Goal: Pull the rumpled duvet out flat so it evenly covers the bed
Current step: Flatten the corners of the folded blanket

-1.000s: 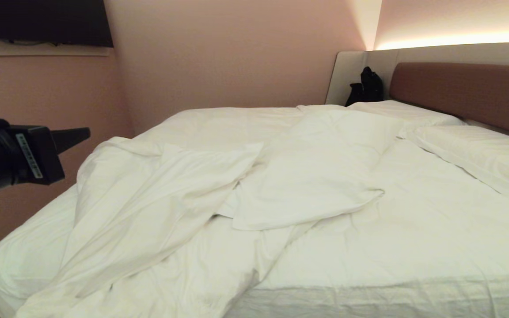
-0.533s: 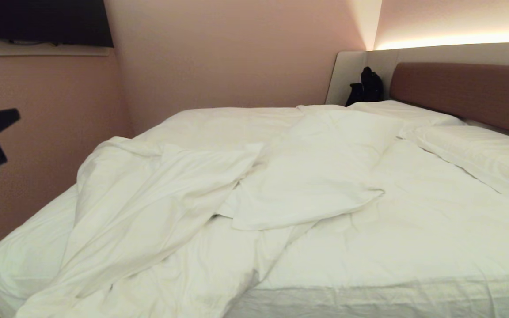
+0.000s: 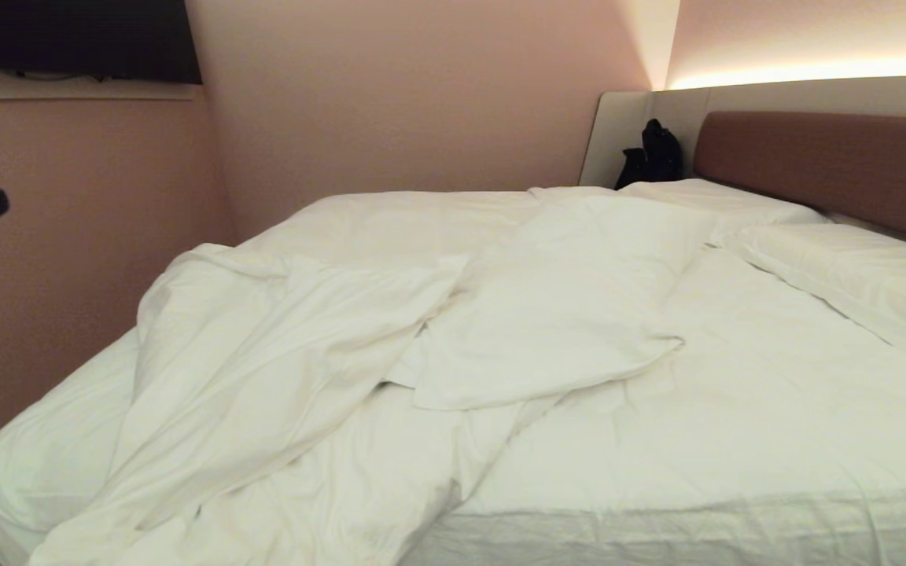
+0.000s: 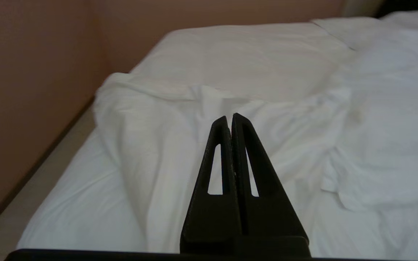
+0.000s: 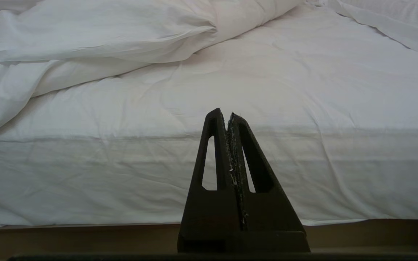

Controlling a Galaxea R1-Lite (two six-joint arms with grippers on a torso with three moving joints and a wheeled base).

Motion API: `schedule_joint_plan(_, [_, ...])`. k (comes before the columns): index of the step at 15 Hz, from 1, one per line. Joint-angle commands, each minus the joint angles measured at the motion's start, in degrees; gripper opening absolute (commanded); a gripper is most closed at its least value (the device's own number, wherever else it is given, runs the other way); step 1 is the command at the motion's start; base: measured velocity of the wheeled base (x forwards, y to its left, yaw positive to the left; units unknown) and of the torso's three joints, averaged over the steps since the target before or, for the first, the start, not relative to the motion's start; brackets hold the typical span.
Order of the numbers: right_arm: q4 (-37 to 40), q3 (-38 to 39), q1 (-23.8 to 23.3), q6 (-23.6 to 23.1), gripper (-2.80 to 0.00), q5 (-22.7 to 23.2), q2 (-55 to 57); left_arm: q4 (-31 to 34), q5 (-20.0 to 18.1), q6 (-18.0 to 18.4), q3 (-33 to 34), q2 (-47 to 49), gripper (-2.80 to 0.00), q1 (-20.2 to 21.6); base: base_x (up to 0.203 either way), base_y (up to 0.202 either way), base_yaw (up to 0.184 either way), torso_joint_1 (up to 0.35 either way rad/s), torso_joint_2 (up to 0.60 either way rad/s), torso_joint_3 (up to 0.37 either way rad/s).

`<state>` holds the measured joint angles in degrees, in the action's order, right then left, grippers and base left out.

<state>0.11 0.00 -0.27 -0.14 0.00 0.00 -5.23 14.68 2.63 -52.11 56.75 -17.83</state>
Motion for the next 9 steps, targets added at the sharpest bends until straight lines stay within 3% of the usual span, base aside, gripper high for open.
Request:
schedule_joint_plan(1, [0.0, 0.0, 0.0, 0.0, -2.80, 0.0, 0.1, -0.2, -5.3, 0.5, -1.2, 5.7, -2.80, -0.1, 0.000, 0.000, 0.000, 0.000, 0.00, 0.000])
schedule_joint_plan(5, [0.0, 0.0, 0.0, 0.0, -2.80, 0.0, 0.1, -1.2, -14.5, 0.8, -7.5, 19.8, -2.80, -0.1, 0.000, 0.000, 0.000, 0.000, 0.00, 0.000])
schedule_joint_plan(9, [0.0, 0.0, 0.0, 0.0, -2.80, 0.0, 0.1, -7.3, -17.8, 1.0, -16.4, 36.1, -2.80, -0.4, 0.000, 0.000, 0.000, 0.000, 0.00, 0.000])
